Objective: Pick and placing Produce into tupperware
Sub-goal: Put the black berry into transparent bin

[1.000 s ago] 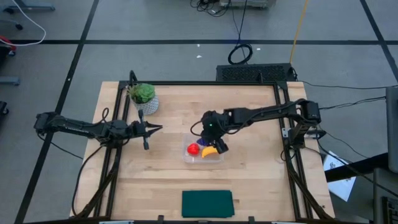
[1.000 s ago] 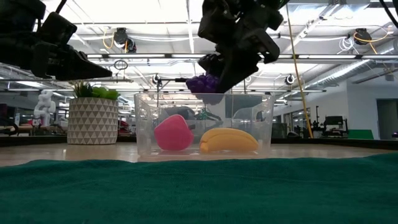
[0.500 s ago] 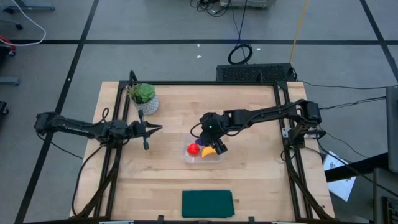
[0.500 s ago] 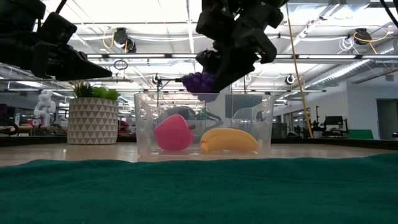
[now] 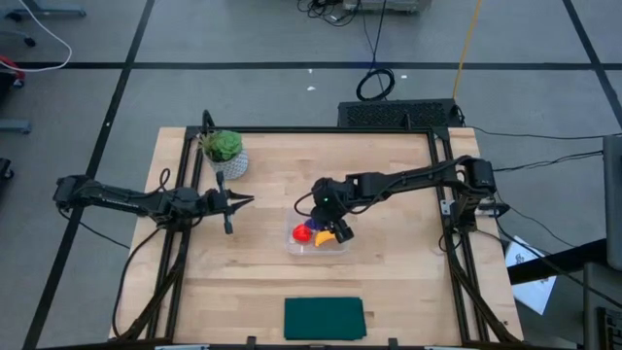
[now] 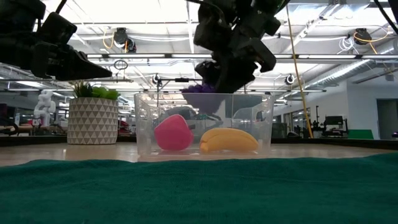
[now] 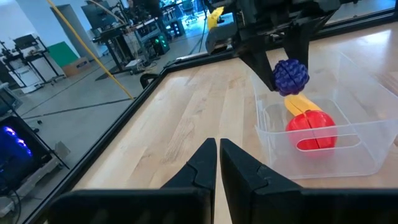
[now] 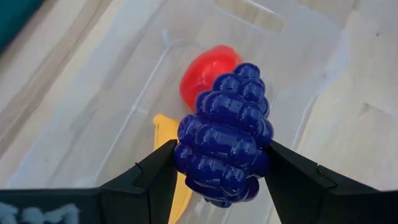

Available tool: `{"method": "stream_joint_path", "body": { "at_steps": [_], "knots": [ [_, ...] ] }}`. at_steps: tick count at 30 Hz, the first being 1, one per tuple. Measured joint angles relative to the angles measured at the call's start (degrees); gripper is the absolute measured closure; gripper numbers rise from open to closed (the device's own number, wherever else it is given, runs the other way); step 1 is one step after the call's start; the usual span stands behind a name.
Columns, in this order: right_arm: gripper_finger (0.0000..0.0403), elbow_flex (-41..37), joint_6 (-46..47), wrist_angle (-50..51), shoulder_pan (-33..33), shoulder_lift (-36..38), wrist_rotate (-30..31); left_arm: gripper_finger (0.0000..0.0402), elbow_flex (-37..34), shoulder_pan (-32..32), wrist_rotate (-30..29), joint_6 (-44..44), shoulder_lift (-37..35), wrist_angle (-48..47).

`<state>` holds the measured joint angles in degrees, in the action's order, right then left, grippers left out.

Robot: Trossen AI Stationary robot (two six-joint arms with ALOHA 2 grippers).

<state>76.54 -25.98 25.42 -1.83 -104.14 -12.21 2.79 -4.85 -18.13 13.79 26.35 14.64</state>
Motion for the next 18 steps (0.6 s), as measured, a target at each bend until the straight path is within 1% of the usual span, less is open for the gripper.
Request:
{"method": "stream_joint_path", "body": {
  "at_steps": [6,10,15,18],
  "knots": [
    [0.0202,0.02,-0.56,-0.04,0.04,-0.18,0.09,0.0376,0.0,0.01,0.0,0.03,0.02,-0.01],
    [0.0202,-0.04,-2.7,0.53,0.31,-0.19,0.26,0.0376,0.0,0.01,0.0,-0.01,0.02,-0.03],
    [0.0202,-0.31,-5.35,0.53,0.85,-0.19,3.28,0.0376,0.0,-0.01,0.0,-0.01,0.0,-0.05],
    [0.0202,-0.31,-6.27,0.53,1.11,-0.19,3.28,0.0376,0.0,0.01,0.0,-0.03,0.02,-0.05]
  ]
}}
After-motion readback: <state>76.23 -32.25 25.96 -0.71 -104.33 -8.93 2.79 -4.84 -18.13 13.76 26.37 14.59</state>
